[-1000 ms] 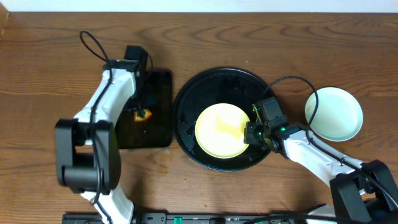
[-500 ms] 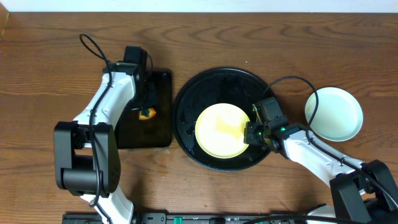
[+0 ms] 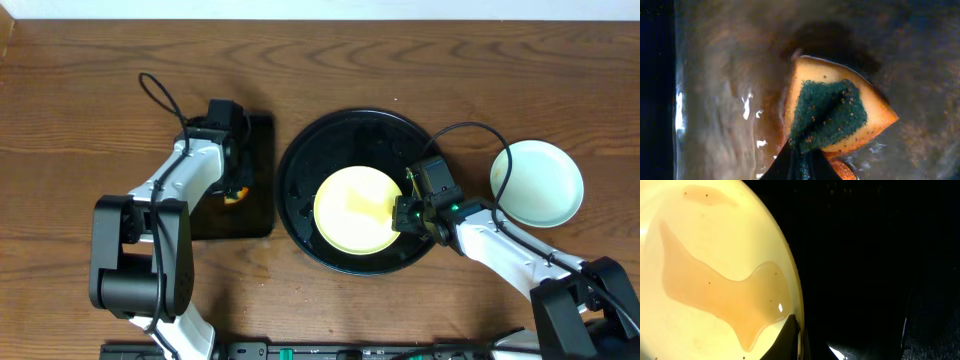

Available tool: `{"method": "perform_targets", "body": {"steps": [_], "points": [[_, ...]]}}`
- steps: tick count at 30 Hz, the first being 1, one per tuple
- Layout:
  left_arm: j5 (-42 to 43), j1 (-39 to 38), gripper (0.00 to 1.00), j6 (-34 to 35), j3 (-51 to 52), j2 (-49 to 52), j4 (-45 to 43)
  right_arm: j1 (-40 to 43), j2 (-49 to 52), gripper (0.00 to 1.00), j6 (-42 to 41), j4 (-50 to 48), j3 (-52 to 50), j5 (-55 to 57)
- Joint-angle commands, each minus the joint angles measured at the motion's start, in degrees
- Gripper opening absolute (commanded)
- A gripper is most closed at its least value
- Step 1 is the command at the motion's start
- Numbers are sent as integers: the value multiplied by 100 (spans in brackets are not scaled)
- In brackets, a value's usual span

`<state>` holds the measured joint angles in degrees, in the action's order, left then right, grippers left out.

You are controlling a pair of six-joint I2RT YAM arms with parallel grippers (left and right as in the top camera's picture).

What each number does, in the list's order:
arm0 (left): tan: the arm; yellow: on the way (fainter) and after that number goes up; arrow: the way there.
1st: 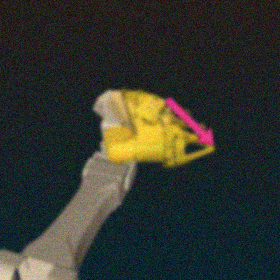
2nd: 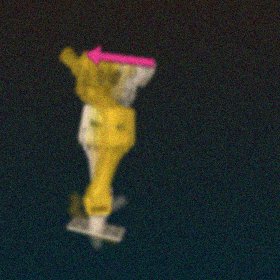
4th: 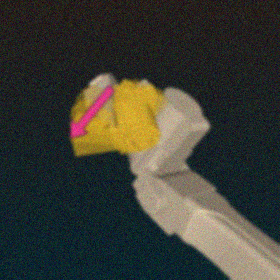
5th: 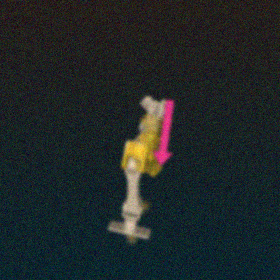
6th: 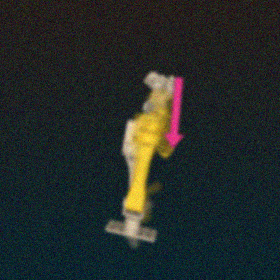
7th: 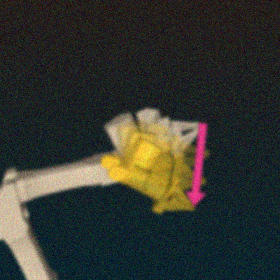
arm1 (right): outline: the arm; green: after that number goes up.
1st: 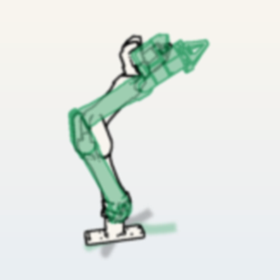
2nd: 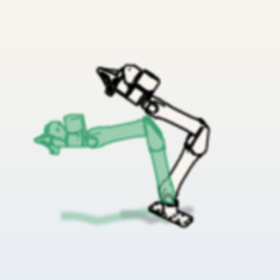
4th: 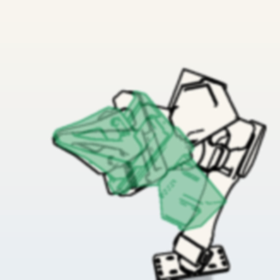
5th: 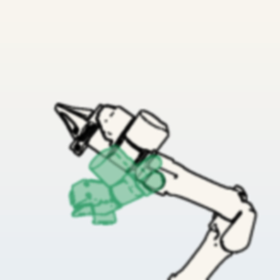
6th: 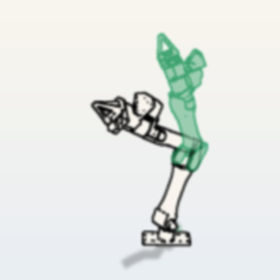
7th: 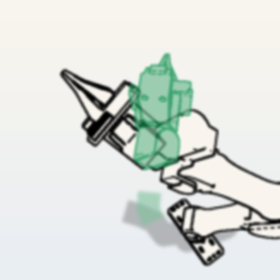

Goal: Clean dirty plates on tray and stack at the side
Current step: 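Lower the sponge into the rectangular tray and release it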

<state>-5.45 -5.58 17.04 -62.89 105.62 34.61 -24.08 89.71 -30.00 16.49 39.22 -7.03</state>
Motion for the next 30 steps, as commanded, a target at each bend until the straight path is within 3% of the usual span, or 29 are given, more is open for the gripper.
{"method": "perform_targets", "body": {"steps": [1, 3, 5, 7, 8, 10, 11, 13, 15, 16, 18, 20, 21, 22, 24, 25, 26, 28, 30], "points": [[142, 79, 8, 105, 278, 186, 0, -76, 140, 1, 24, 68, -151, -140], [940, 79, 7, -758, 278, 186, -122, -76, 140, 1, 26, 68, -151, -140], [717, 79, 8, -739, 278, 186, -177, -76, 140, 1, 24, 66, -151, -140], [326, 79, 16, -389, 269, 186, -170, -76, 140, 1, 24, 70, -151, -140], [654, 70, 7, -553, 267, 186, -203, -76, 140, 1, 26, 70, -151, -140], [2033, 37, 7, -1801, 267, 186, -260, -76, 140, 1, 24, 68, -151, -140], [2385, 11, 7, -2111, 267, 186, -251, -76, 140, 1, 24, 68, -151, -140], [2044, -2, 13, -1923, 267, 186, -284, -76, 140, 1, 24, 66, -151, -140], [634, 0, 14, -688, 267, 186, -232, -76, 140, 1, 24, 70, -151, -140], [463, -2, 8, -385, 267, 186, -177, -76, 140, 1, 24, 70, -151, -140], [1200, -2, 7, -1012, 267, 186, -212, -76, 140, 1, 24, 72, -151, -140], [1032, 0, 7, -1019, 264, 186, -232, -76, 138, 1, 24, 70, -151, -140], [767, 0, 22, -734, 260, 186, -234, -76, 140, 1, 24, 70, -151, -140], [793, -2, 7, -649, 240, 186, -234, -76, 140, 1, 24, 74, -151, -140], [1237, -50, 7, -1211, 199, 184, -216, -76, 140, 1, 24, 90, -151, -140], [669, -57, 28, -997, 190, 184, -214, -76, 140, 1, 24, 87, -151, -140], [295, -57, 35, -662, 190, 184, -197, -76, 138, 1, 24, 90, -151, -140], [219, -63, 7, -588, 116, 170, -107, -76, 138, 1, 24, 90, -151, -138], [238, -90, 7, -686, -4, 50, 44, -74, 138, 1, 24, 83, -151, -136]]}}
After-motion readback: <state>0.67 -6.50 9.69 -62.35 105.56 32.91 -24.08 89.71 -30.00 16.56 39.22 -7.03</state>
